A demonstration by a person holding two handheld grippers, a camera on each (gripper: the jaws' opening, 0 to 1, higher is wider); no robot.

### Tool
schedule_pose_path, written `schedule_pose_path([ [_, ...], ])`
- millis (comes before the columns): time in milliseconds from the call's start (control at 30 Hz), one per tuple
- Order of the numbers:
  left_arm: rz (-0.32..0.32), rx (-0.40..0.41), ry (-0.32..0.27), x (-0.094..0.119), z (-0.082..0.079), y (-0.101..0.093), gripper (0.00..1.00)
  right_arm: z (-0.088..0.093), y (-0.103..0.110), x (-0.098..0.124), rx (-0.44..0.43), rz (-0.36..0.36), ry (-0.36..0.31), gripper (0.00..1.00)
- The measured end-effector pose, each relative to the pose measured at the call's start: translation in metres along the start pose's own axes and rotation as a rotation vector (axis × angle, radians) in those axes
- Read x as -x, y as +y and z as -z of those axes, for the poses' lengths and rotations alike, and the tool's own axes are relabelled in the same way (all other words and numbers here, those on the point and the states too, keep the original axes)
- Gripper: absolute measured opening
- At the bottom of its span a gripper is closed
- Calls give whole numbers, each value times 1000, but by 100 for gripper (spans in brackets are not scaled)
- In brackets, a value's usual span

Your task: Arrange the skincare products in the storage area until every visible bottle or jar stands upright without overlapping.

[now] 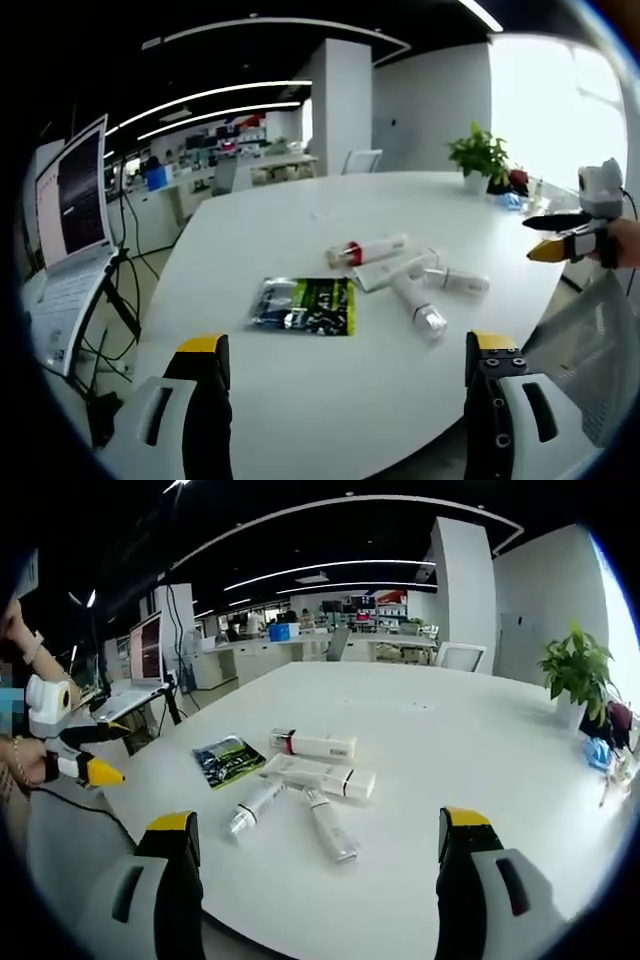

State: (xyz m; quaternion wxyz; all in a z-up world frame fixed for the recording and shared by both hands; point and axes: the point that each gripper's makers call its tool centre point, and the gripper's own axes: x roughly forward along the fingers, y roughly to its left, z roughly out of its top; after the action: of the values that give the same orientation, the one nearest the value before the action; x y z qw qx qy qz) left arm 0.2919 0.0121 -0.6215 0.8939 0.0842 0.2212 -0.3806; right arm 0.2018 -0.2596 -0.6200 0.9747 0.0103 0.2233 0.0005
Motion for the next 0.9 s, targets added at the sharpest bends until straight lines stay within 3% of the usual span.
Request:
schedule_pose_path([
  [333, -9, 3, 10, -1, 1, 3, 95, -9, -13, -29, 120, -85, 72, 93],
  [633, -31, 7, 8, 0, 1, 7, 94, -39, -33, -66, 258, -154, 117, 92],
  [900, -34, 16, 17, -2, 3, 9, 93, -58, -32, -102, 370, -237, 146, 89],
])
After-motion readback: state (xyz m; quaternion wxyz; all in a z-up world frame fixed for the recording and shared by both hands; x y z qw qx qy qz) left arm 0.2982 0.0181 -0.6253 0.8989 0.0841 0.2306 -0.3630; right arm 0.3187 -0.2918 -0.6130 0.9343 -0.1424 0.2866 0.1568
